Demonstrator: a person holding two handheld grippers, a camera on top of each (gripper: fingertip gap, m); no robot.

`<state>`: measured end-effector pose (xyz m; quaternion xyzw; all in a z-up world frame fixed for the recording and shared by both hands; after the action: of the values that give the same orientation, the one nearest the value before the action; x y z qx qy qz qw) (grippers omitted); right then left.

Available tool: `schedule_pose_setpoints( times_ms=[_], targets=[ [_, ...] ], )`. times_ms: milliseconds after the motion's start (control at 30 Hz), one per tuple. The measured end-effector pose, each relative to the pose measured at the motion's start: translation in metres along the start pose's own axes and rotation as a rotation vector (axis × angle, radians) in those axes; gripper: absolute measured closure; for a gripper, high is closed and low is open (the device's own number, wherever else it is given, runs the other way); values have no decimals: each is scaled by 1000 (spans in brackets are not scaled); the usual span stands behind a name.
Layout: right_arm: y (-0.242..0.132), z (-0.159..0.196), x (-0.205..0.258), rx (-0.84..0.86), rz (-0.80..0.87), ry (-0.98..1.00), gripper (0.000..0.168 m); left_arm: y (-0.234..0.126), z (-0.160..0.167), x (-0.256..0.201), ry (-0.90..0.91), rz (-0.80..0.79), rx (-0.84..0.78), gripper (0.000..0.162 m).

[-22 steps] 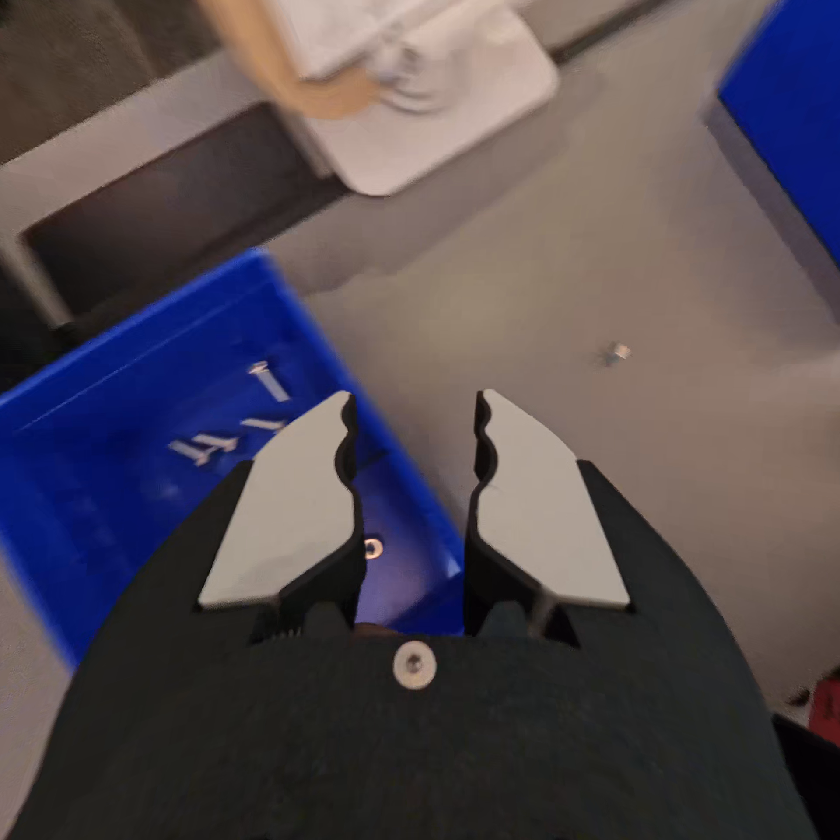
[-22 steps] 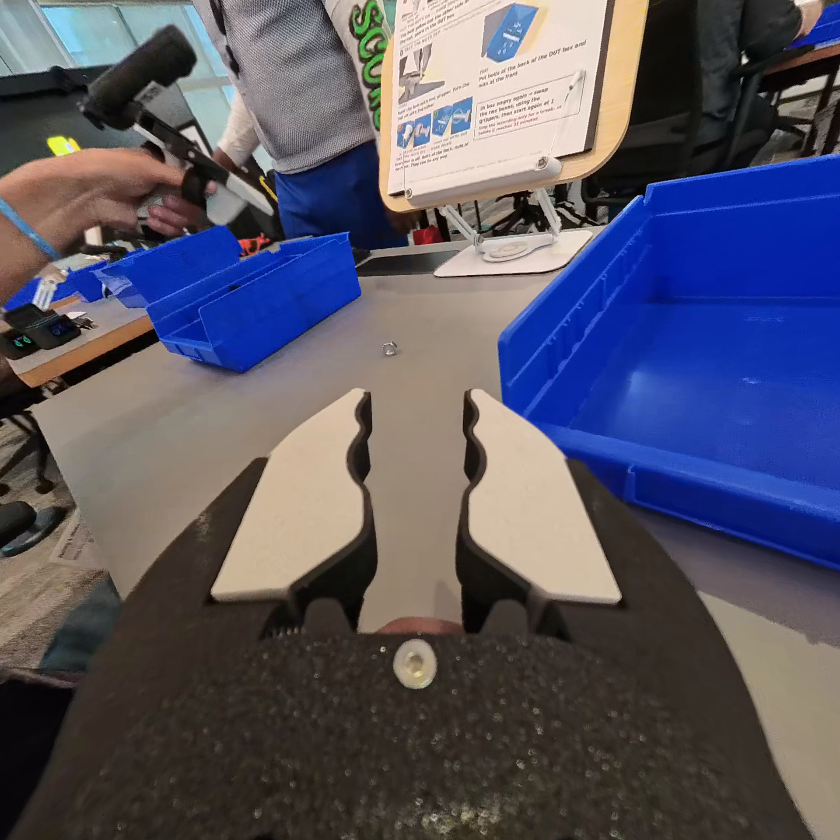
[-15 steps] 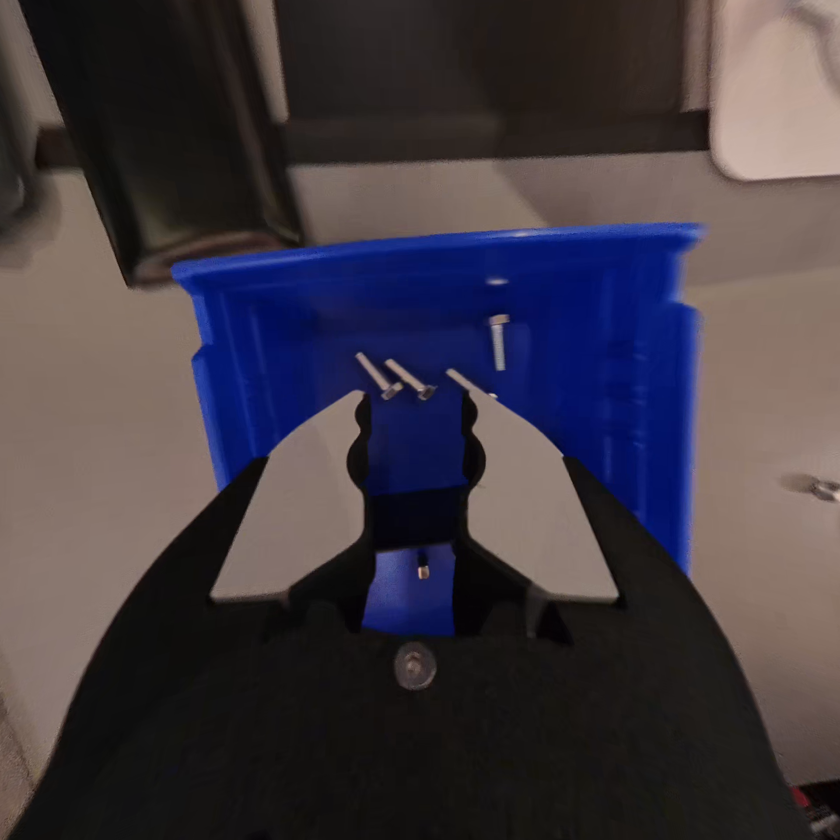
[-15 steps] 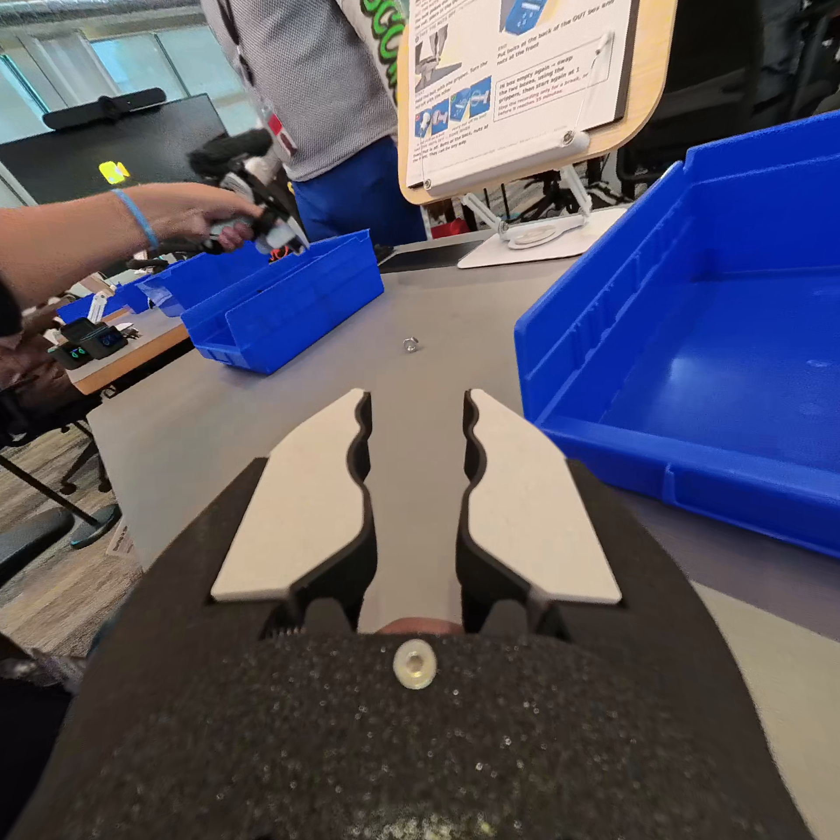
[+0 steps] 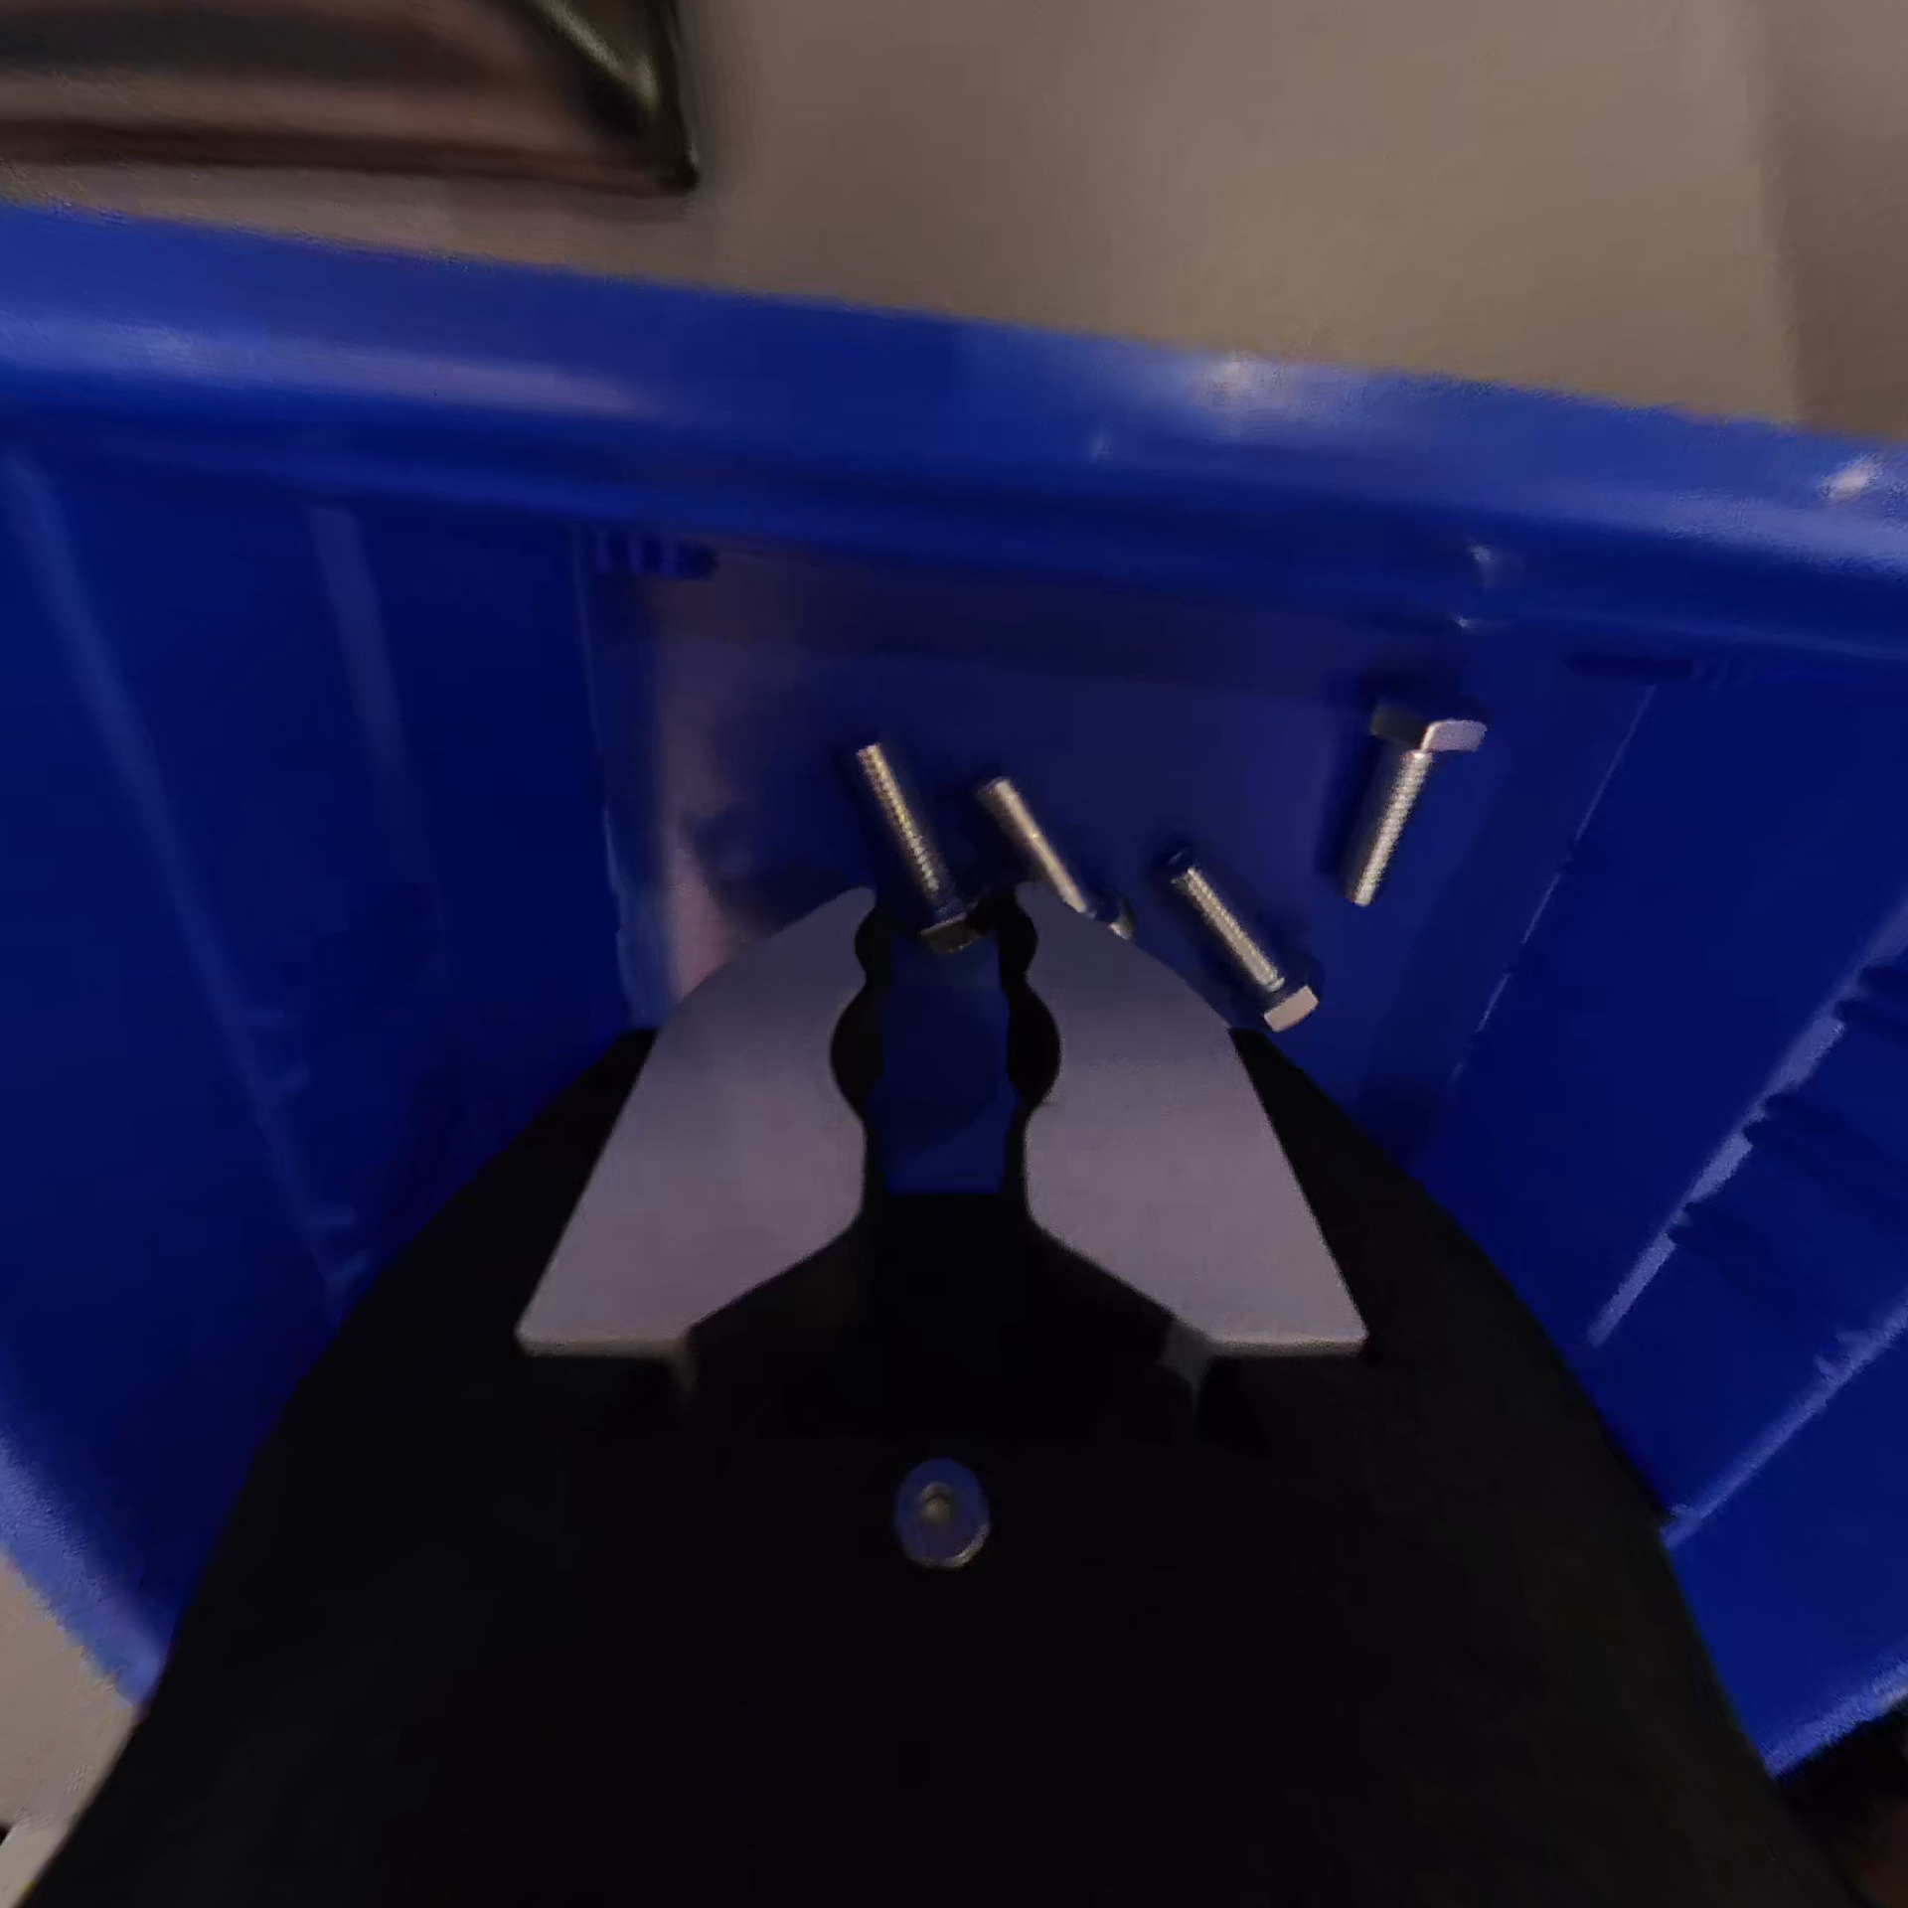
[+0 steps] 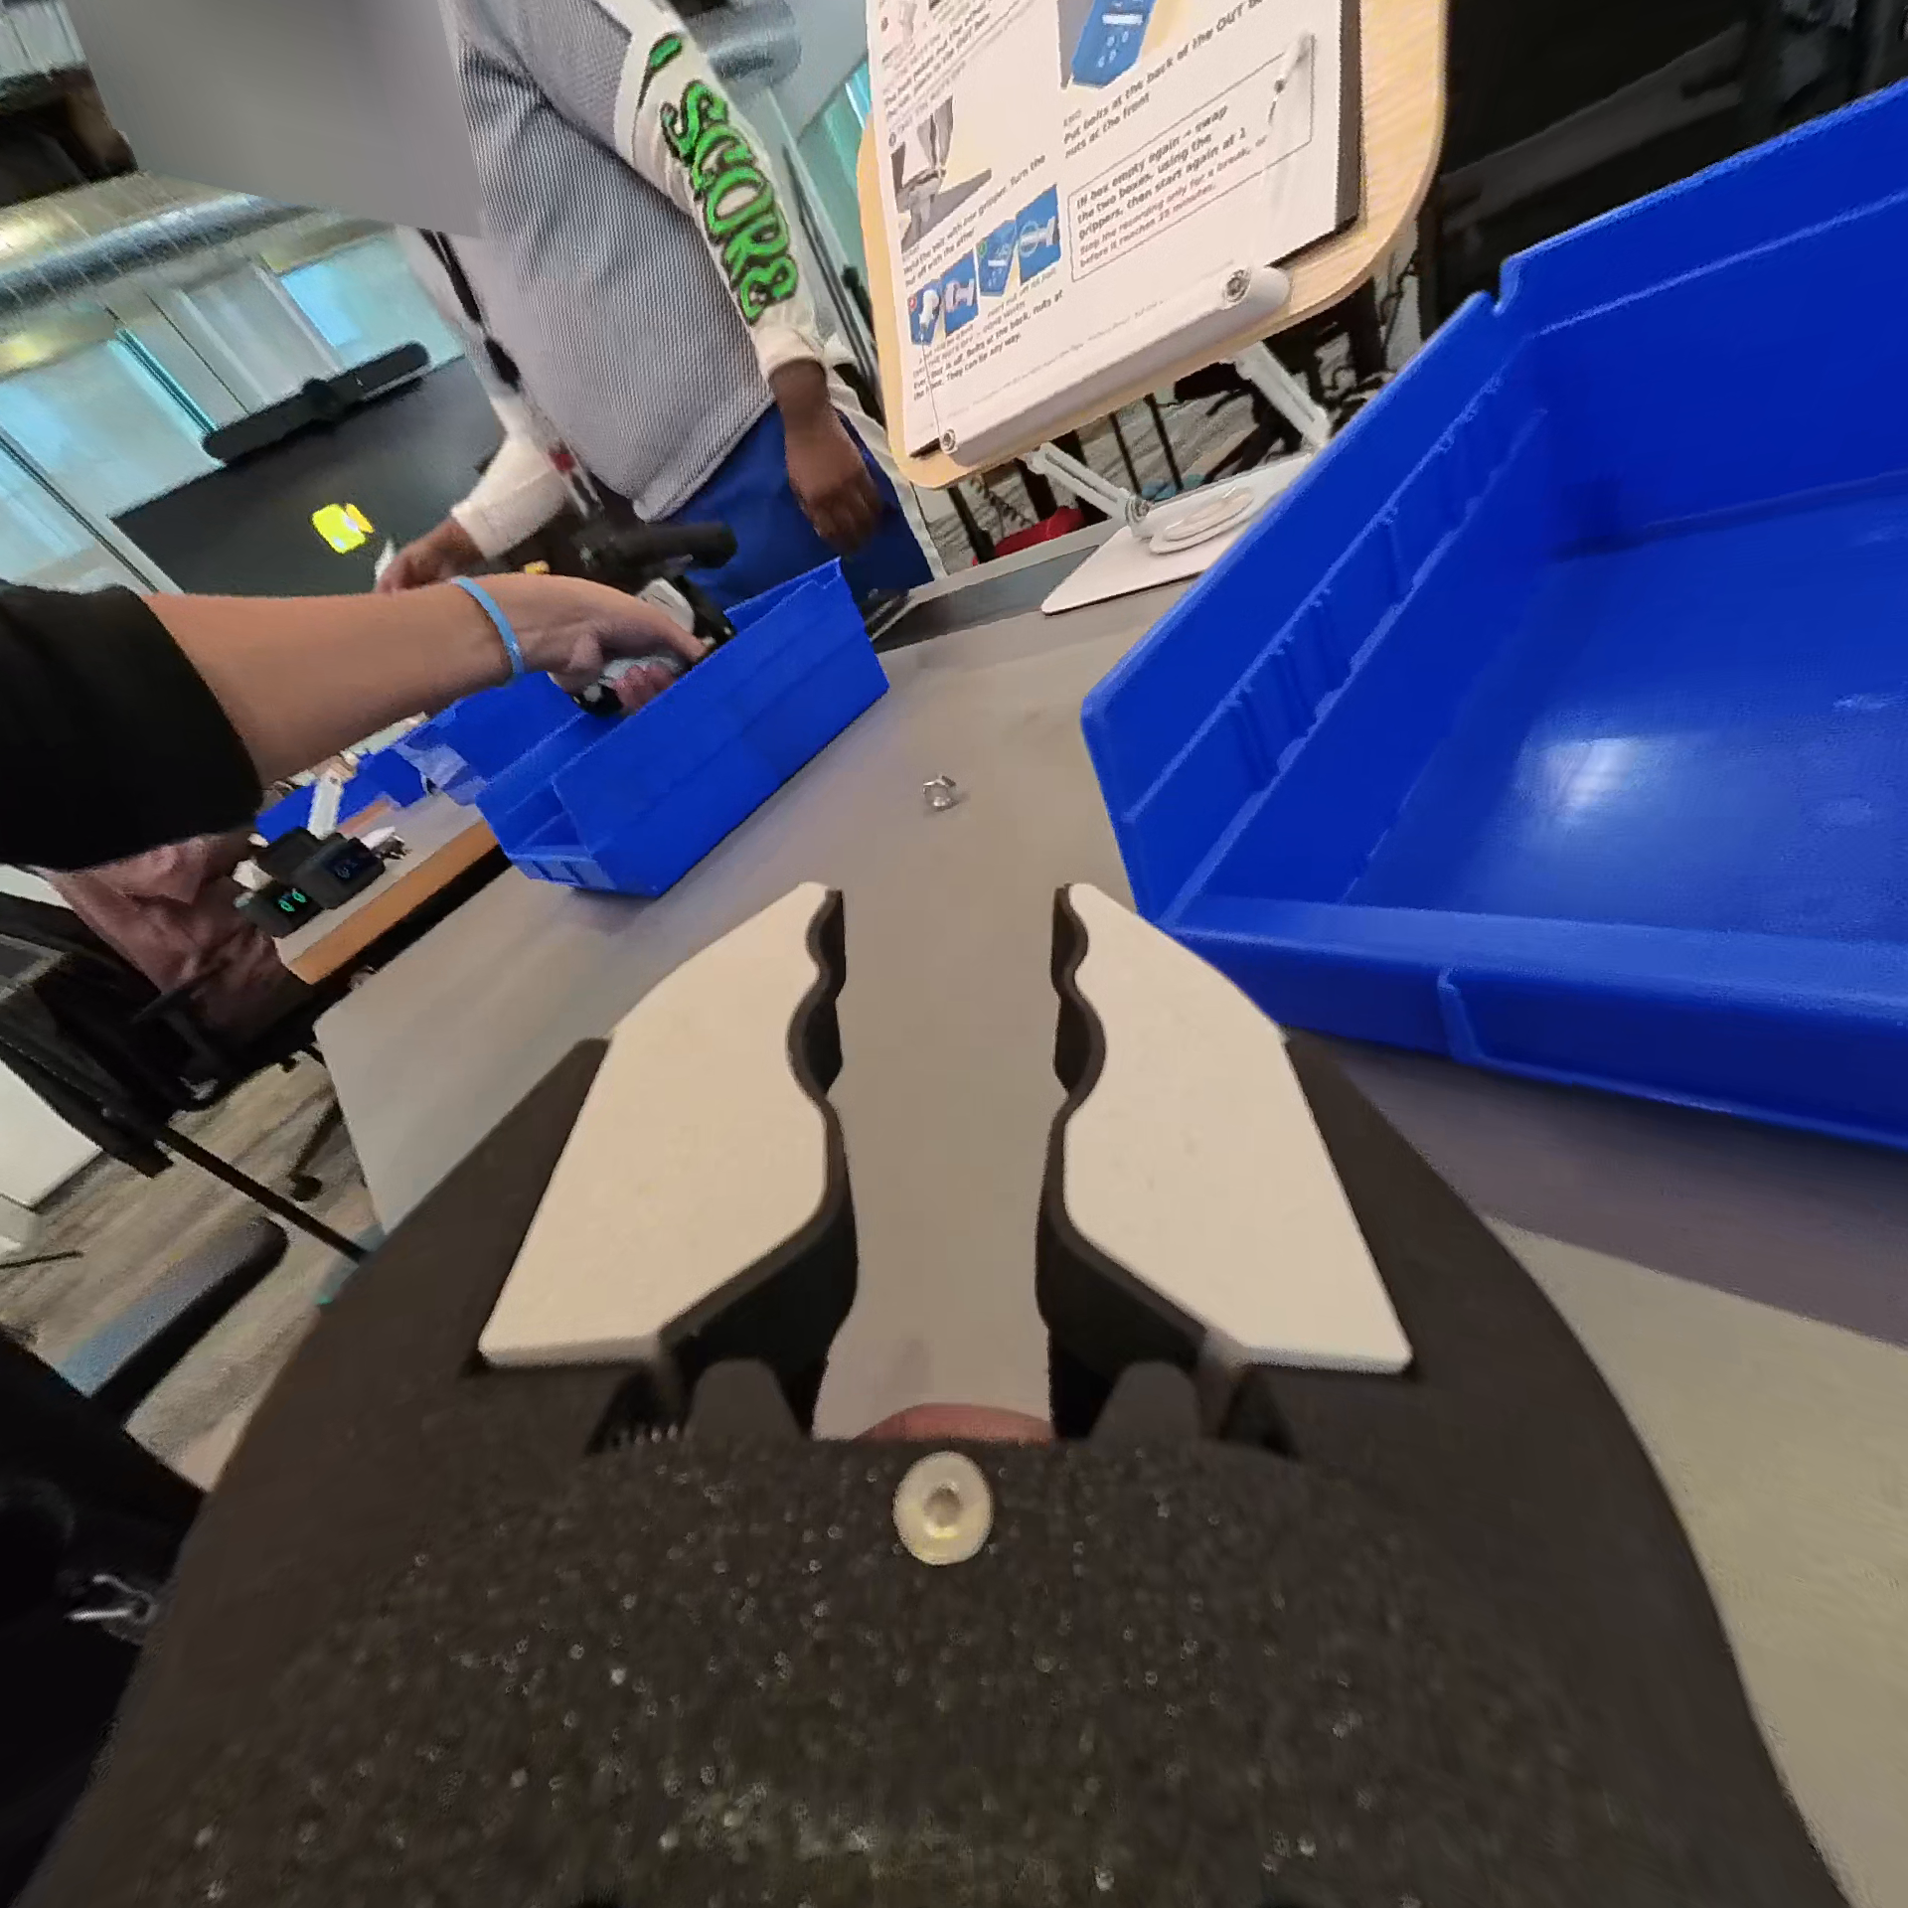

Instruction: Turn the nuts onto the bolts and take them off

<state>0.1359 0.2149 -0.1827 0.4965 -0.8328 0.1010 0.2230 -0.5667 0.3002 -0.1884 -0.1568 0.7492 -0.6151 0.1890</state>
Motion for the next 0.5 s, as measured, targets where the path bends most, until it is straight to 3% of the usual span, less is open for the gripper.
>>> schedule_pose_setpoints(
  times_ms=[233,367,500],
  targets=[
    [-1,-1,2,-6,-4,-22,131,-6,5,-2,106,-39,-52,145],
    [3,3,9,32,0,-125,132,-54,26,-19,192,64,-344,145],
    [16,3,20,52,-44,-180,132,-118,95,-54,346,300,-730,146]
  ],
)
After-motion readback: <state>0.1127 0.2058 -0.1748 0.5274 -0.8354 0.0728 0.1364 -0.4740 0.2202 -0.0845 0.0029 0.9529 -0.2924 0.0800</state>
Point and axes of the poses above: each gripper's, where its closed fingertips meet, y out along the fingers, z out of its underside, x = y × z across the jaws, the point moved 9 cm from there along -y, back along the fingers, and after that the axes turned 6 degrees about -x, right-handed, at the moved point
